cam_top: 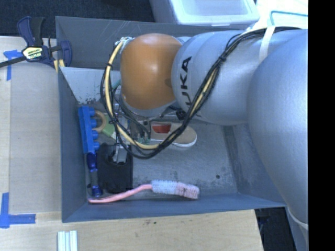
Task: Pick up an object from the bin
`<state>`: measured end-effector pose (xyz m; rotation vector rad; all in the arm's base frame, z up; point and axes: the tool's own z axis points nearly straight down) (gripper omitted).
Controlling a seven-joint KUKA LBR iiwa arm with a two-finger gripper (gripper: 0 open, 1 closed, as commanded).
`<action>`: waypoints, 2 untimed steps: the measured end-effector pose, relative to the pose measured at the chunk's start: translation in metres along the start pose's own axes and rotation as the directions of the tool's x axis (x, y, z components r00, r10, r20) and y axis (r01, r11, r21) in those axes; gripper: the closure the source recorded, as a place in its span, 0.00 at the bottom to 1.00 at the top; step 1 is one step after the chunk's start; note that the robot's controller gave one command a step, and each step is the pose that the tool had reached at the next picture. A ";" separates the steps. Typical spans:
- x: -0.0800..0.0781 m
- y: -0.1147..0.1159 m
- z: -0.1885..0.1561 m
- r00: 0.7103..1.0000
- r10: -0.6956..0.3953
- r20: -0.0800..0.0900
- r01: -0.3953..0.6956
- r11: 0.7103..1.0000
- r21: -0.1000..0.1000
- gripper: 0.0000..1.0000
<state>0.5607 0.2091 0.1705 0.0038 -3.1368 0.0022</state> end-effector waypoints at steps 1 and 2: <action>-0.002 0.000 -0.004 1.000 0.004 0.007 -0.004 1.000 -0.003 0.00; 0.054 -0.020 0.099 1.000 0.000 0.016 0.000 1.000 -0.006 0.00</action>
Offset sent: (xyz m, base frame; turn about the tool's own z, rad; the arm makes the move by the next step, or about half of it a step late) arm -0.0573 -0.0200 -0.1005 -0.0024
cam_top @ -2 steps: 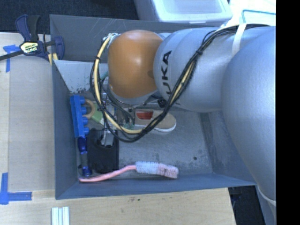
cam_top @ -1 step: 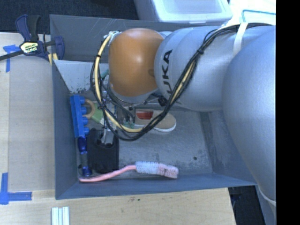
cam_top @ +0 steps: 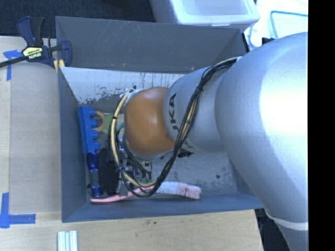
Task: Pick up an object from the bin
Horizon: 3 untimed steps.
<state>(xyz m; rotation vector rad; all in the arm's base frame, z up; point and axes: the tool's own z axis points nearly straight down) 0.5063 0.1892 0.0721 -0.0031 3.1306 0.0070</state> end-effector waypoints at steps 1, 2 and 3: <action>0.013 0.010 -0.036 0.999 0.038 0.009 -0.037 0.999 -0.003 0.00; -0.014 -0.035 -0.028 0.972 -0.235 0.009 0.235 0.972 0.001 0.00; -0.023 0.004 0.001 0.972 -0.234 0.017 0.234 0.972 -0.003 0.00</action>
Offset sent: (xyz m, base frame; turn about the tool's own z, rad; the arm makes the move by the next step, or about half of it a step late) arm 0.0118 -0.0332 0.0279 -0.2404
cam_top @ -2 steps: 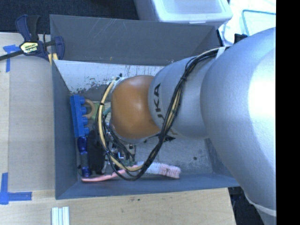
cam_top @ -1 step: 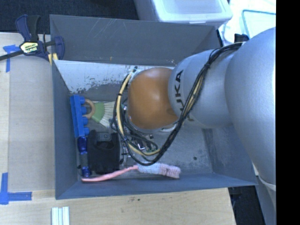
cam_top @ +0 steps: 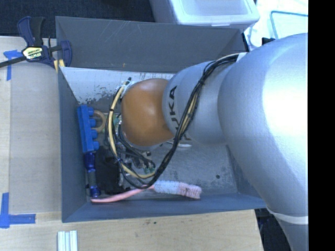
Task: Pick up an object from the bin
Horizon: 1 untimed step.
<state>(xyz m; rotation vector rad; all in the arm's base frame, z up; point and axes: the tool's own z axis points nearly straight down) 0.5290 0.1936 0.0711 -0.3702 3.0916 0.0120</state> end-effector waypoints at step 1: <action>0.066 -0.099 -0.003 0.991 -0.137 0.006 0.137 0.991 0.007 1.00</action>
Offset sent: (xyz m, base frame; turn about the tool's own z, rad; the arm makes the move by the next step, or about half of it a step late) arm 0.0000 0.0000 0.0000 0.0000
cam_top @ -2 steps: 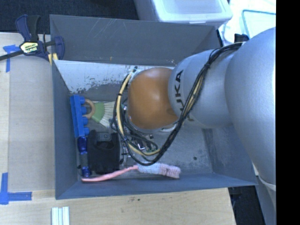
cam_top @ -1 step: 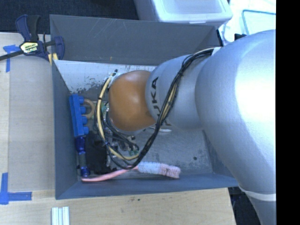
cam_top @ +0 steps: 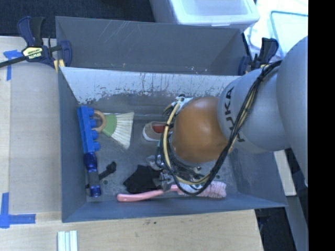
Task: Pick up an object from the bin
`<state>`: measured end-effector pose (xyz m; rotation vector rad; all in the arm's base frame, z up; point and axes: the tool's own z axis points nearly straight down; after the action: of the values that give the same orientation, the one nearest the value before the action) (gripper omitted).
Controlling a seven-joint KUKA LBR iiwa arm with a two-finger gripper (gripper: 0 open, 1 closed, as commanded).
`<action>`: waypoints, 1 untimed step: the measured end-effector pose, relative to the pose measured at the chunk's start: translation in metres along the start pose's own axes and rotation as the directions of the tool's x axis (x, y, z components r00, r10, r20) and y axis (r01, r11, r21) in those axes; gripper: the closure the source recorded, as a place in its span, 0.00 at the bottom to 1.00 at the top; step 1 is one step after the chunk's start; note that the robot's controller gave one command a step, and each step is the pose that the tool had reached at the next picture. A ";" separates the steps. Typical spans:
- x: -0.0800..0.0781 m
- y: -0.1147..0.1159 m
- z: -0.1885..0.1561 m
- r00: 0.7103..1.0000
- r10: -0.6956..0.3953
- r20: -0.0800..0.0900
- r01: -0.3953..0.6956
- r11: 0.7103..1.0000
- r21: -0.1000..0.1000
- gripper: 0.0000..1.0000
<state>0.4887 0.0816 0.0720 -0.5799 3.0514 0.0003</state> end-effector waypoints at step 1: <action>0.000 0.000 0.000 1.000 0.000 0.000 0.000 1.000 0.000 1.00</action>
Offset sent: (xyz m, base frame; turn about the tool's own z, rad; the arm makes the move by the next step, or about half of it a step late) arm 0.0001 0.0001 0.0776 0.0005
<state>0.4887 0.0816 0.0720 -0.5793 3.0516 0.0004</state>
